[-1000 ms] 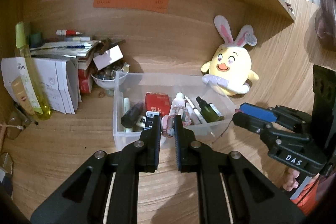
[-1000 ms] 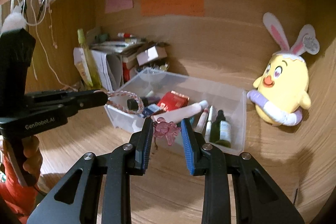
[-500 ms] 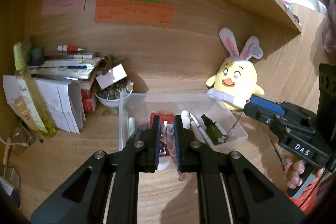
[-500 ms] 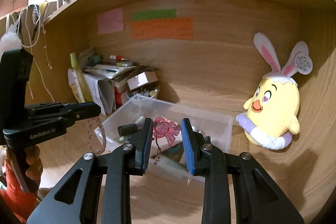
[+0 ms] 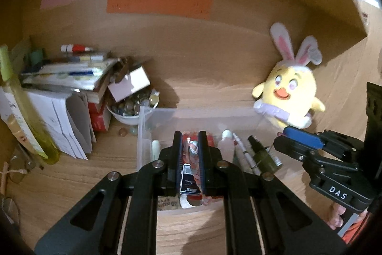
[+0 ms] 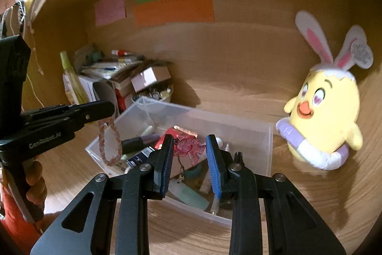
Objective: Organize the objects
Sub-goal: 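Carry the pink cord and pink clip over the clear box, then lower both items into the box and open both tools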
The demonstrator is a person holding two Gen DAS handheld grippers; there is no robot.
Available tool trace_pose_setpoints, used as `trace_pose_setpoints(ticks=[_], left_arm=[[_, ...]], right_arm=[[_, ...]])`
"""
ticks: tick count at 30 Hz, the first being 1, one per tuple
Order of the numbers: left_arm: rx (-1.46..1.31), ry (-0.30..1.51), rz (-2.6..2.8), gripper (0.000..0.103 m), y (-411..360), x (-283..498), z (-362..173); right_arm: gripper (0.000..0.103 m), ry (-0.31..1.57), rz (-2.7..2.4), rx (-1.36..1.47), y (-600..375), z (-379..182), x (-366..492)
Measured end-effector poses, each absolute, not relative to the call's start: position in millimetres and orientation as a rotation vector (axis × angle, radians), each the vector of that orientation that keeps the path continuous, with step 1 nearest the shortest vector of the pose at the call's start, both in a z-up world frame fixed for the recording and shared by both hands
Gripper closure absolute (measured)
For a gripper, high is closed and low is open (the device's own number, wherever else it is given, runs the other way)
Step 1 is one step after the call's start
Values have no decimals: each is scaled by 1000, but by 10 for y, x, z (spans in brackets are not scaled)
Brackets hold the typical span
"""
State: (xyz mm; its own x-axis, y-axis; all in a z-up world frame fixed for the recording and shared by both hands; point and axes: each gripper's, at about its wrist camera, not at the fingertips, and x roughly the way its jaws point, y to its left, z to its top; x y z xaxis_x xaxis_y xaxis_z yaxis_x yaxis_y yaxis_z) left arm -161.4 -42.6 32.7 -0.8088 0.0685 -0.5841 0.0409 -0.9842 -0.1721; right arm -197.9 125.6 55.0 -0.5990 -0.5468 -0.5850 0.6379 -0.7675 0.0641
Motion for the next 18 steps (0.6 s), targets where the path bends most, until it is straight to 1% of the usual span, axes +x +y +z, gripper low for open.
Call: trace_pose_setpoints(ticks=[14, 15, 16, 17, 18], left_arm=[[-1170, -318, 2912, 91, -518, -1885, -64], [-1179, -317, 2909, 89, -514, -1887, -72], [-1185, -316, 2911, 82, -514, -1885, -76], [-1186, -316, 2916, 78, -513, -1877, -76], [-1183, -318, 2921, 69, -514, -1873, -67]], right_arm=[[78, 261, -2290, 929, 1098, 119, -2198], [78, 267, -2291, 932, 1087, 113, -2200], [78, 275, -2290, 939, 1078, 101, -2204], [77, 278, -2287, 946, 1071, 92, -2208], [75, 280, -2287, 949, 1062, 88, -2211]])
